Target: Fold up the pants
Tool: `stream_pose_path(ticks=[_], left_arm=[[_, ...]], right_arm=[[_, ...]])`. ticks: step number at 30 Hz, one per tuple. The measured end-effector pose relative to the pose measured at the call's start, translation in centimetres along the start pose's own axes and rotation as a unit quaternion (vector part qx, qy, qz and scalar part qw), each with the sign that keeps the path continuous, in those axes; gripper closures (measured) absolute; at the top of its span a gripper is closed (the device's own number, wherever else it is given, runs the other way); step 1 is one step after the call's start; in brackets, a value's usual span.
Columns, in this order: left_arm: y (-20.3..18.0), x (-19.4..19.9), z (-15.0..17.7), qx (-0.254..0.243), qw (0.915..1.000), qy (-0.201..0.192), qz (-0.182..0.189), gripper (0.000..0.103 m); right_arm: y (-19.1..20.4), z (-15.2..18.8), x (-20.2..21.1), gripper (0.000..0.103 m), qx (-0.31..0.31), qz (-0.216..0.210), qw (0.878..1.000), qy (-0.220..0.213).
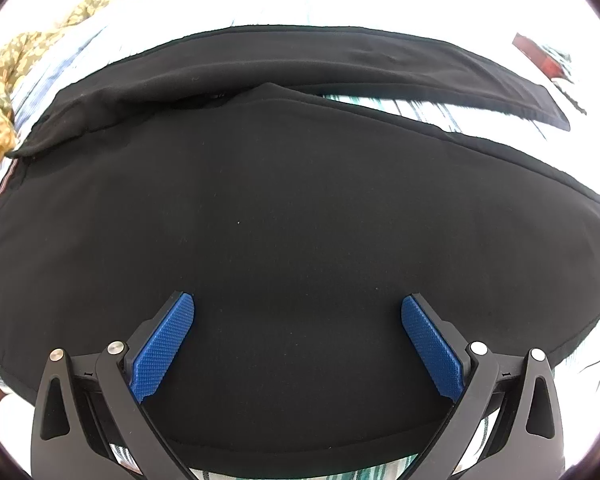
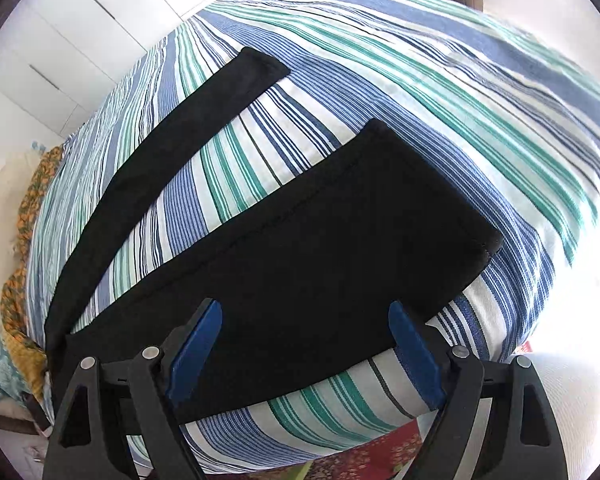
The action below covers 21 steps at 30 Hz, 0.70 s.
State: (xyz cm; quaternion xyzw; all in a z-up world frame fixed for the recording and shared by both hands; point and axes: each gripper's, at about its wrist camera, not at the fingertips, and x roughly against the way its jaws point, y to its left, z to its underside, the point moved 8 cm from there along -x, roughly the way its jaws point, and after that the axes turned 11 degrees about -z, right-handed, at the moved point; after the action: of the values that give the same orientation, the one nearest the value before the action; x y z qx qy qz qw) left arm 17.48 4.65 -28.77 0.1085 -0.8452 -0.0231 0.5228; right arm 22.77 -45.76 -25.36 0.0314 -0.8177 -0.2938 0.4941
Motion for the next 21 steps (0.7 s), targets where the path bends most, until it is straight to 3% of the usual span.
stream_pose_path(ticks=[6,11,21], left_arm=[[0.1,0.3,0.5,-0.002,1.0000,-0.009,0.001,0.000],[0.4,0.6,0.4,-0.006,1.0000,-0.006,0.000,0.001],[2.3,4.5,-1.1,0.023,0.9991,-0.034,-0.006,0.001]], right_arm=[[3.6,0.8,0.7,0.018,0.060,0.004,0.998,-0.001],[7.8,2.8,0.1,0.018,0.121,-0.009,0.992,0.023],[14.1,5.4,-1.8,0.018,0.189,-0.047,0.979,0.060]])
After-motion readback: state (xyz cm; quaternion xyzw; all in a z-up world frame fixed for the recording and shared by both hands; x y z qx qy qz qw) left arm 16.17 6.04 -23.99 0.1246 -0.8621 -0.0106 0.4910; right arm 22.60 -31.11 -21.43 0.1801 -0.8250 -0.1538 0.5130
